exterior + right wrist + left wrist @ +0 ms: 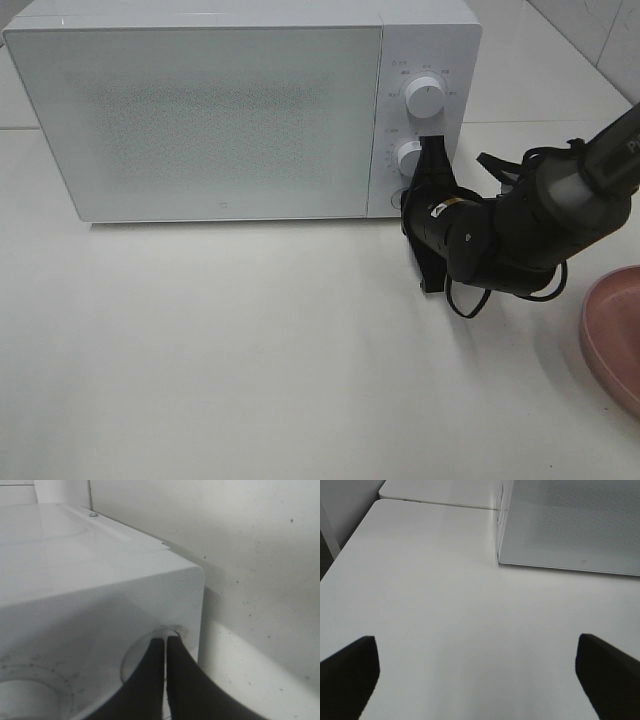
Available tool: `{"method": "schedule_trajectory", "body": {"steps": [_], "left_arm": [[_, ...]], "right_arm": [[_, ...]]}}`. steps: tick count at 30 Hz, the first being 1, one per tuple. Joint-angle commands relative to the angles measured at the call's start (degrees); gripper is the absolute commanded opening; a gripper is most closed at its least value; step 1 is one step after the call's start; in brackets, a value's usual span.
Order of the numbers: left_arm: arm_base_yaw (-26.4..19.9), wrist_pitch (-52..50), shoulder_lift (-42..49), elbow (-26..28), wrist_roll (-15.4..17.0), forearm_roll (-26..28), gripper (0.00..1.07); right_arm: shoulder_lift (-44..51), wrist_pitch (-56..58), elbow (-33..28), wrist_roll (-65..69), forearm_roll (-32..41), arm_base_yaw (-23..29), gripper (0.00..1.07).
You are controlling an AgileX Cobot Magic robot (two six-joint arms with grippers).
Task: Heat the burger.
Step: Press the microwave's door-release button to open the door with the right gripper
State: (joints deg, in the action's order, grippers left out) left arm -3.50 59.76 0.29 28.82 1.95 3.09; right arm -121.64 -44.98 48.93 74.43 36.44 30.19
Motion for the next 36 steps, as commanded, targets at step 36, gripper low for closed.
{"method": "schedule_trajectory", "body": {"steps": [36], "left_arm": [[0.3, -0.5, 1.4, -0.2, 0.2, -0.1, 1.0]], "right_arm": [[2.1, -8.6, 1.4, -0.1, -2.9, -0.3, 0.0]]}}
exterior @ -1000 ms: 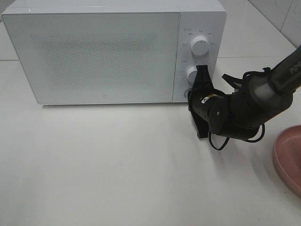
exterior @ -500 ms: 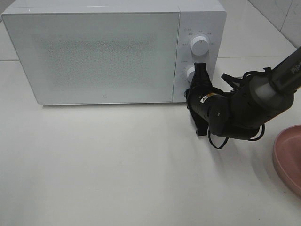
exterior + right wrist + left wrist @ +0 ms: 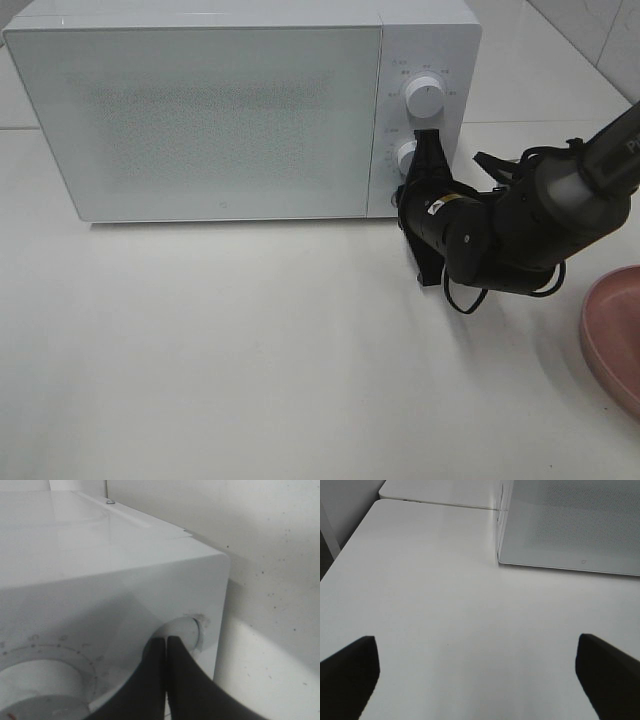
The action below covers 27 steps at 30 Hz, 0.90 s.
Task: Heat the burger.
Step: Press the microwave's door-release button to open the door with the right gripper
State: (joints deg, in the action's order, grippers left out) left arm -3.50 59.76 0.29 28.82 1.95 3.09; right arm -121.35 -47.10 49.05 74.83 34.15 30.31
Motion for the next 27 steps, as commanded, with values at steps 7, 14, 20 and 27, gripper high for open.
{"method": "schedule_trajectory", "body": {"steps": [7, 14, 20, 27], "left_arm": [[0.3, -0.5, 1.4, -0.2, 0.2, -0.1, 1.0], [0.3, -0.5, 1.4, -0.2, 0.2, -0.1, 1.0], [0.3, -0.5, 1.4, -0.2, 0.2, -0.1, 1.0], [0.3, -0.5, 1.4, -0.2, 0.2, -0.1, 1.0]], "right_arm": [[1.7, -10.8, 1.3, -0.7, -0.6, -0.4, 0.0], [-1.4, -12.4, 3.7, -0.3, -0.9, -0.4, 0.0], [-1.8, -16.7, 5.8, -3.3, -0.6, -0.4, 0.0], [-2.9, -17.6, 8.4, -4.5, -0.6, -0.6, 0.0]]}}
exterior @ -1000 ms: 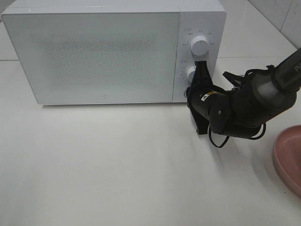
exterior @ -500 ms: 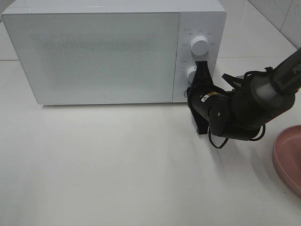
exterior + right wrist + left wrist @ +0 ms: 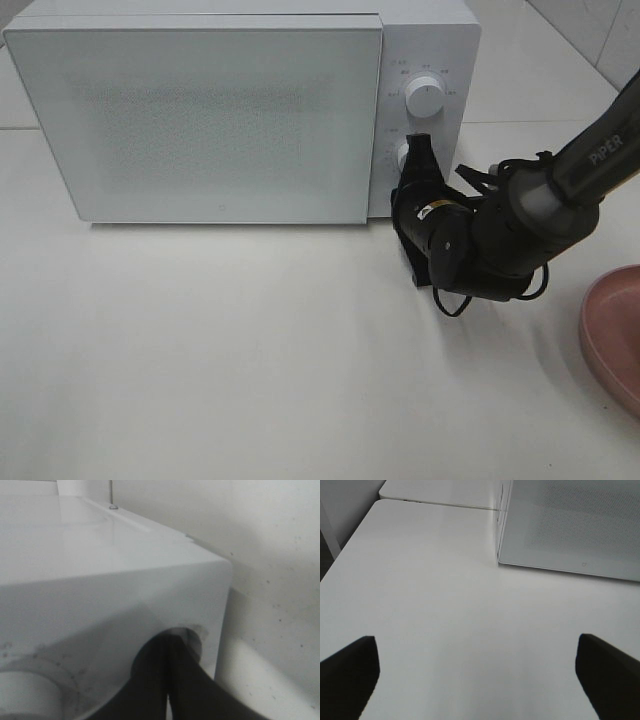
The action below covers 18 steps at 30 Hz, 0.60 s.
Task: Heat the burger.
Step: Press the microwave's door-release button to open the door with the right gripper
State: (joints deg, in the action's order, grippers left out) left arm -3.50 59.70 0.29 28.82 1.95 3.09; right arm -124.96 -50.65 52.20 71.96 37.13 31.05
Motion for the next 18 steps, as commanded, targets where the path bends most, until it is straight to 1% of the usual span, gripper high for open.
{"method": "schedule_trajectory", "body": {"steps": [1, 5, 18], "left_arm": [[0.3, -0.5, 1.4, -0.2, 0.2, -0.1, 1.0], [0.3, -0.5, 1.4, -0.2, 0.2, -0.1, 1.0], [0.3, -0.5, 1.4, -0.2, 0.2, -0.1, 1.0]], "right_arm": [[0.6, -14.1, 5.7, -2.5, -3.7, -1.8, 0.0], [0.6, -14.1, 6.2, -4.1, -2.3, -1.8, 0.0], [0.7, -13.8, 6.2, -4.1, -2.3, -1.8, 0.0]]}}
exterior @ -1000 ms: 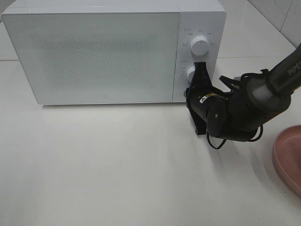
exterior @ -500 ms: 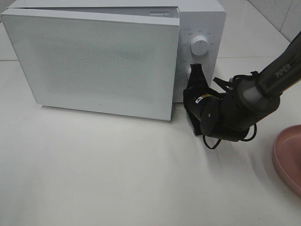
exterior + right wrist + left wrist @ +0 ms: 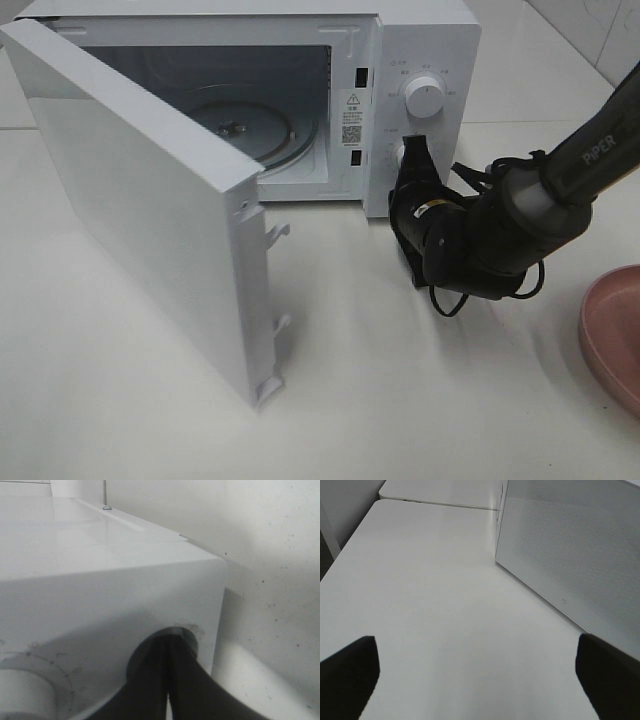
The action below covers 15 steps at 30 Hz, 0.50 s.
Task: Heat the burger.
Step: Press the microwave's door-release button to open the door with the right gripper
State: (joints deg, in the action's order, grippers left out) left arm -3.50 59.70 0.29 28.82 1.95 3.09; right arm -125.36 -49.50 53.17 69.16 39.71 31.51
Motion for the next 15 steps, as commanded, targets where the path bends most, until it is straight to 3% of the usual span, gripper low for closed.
{"method": "schedule_trajectory", "body": {"steps": [1, 15], "left_arm": [[0.3, -0.5, 1.4, -0.2, 0.2, -0.1, 1.0], [0.3, -0.5, 1.4, -0.2, 0.2, -0.1, 1.0]], "right_arm": [[1.3, -14.7, 5.2, -1.1, -4.9, -2.3, 0.0], [2.4, -7.6, 4.0, 0.3, -4.5, -2.2, 0.0]]}}
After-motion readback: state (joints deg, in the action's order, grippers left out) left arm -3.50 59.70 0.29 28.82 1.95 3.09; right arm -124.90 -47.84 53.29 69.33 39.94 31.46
